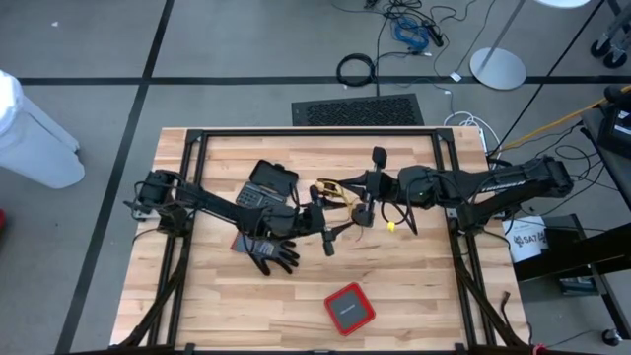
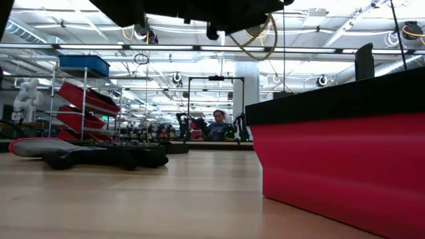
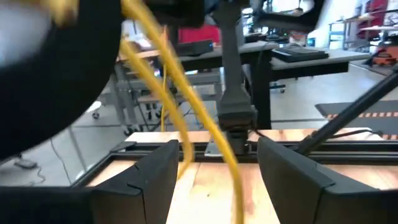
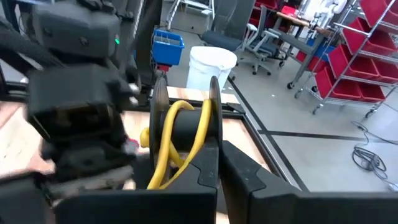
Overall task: Coil cords
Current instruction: Uncoil the yellow wire from the spool, then coil the yellow wire onto the spool
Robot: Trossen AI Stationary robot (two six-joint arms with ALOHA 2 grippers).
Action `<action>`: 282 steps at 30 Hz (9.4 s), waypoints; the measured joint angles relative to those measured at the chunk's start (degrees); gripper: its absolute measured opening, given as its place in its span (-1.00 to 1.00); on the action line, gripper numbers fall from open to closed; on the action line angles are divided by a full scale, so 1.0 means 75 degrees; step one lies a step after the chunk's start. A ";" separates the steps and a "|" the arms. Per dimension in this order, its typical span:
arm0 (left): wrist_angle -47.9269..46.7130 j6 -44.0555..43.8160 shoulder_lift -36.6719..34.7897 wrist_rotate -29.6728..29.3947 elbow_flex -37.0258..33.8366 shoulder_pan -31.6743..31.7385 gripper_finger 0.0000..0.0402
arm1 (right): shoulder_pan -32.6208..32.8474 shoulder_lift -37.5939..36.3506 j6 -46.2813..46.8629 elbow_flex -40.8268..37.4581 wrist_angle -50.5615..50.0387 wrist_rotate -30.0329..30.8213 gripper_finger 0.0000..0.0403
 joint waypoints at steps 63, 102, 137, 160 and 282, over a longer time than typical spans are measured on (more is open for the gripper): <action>-0.0910 0.0587 -0.1384 -0.0794 -0.0877 -0.0730 -0.07 | 0.0150 -0.0676 -0.0315 0.0000 -0.3424 -0.1833 -1.00; 0.0785 0.1290 -0.1592 0.0043 -0.0874 0.0159 -0.99 | 0.0175 -0.0403 -0.0575 -0.0009 -0.3232 0.0025 -0.59; 0.1764 0.1918 -0.1591 -0.0313 -0.0874 0.0071 -1.00 | -0.0060 0.1551 0.1002 -0.3520 0.4061 -0.1155 -0.54; 0.1617 0.2257 -0.1591 -0.0542 -0.0874 -0.0116 -1.00 | 0.0016 0.1168 0.1824 -0.3520 0.3559 -0.2149 -0.54; 0.0464 0.4038 -0.0326 -0.3392 -0.0877 -0.0623 -1.00 | 0.1477 0.0514 0.2424 0.0134 -0.4470 0.1936 -1.00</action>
